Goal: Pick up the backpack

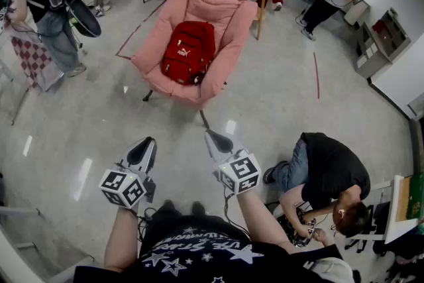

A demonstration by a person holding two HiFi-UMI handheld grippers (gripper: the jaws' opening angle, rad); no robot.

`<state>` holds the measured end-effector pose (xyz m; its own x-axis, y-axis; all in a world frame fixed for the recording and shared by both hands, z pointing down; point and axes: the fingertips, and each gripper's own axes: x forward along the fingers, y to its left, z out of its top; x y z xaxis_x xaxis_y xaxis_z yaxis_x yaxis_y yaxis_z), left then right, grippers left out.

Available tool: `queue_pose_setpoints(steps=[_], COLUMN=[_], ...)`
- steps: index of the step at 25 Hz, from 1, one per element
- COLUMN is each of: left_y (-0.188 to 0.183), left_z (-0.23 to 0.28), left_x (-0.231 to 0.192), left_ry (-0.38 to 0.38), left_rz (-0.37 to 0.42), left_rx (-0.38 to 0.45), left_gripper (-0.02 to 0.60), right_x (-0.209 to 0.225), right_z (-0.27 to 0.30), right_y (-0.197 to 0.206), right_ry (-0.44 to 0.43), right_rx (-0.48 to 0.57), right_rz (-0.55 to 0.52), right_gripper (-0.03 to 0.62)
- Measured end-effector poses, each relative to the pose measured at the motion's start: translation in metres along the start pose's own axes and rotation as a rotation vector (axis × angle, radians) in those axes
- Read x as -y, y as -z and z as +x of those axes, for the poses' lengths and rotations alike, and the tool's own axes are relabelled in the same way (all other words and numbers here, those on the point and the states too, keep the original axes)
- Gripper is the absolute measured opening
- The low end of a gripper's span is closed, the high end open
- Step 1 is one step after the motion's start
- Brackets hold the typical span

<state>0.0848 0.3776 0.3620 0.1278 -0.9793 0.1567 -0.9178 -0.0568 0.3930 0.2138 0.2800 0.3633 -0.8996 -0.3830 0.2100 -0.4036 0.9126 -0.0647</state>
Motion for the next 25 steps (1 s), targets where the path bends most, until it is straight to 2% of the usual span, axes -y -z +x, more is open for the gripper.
queue_pose_setpoints(steps=[12,15,19,20,25], left_y=[0.016,0.021,0.022,0.022,0.025], left_z=[0.000,0.001,0.003,0.004,0.010], left_x=[0.030,0.034,0.045,0.048,0.057], left_ry=[-0.019,-0.025,-0.016,-0.015,-0.019], left_rz=[-0.009,-0.011,0.022,0.030,0.056], left_rx=[-0.021,-0.033,-0.034,-0.033,-0.028], left_gripper=[0.041,0.041,0.039,0.008,0.008], right_x=[0.019,0.016,0.007,0.007,0.014], right_z=[-0.030,-0.034,-0.039,-0.040,-0.043], right_y=[0.002,0.007,0.010,0.010,0.010], right_ry=[0.008,-0.001,-0.032,-0.038,-0.049], right_rx=[0.009,-0.012,-0.007,-0.002,0.007], right_rz=[0.018,-0.013,-0.058,-0.060,-0.065], right_gripper=[0.000,0.000,0.000,0.000,0.000])
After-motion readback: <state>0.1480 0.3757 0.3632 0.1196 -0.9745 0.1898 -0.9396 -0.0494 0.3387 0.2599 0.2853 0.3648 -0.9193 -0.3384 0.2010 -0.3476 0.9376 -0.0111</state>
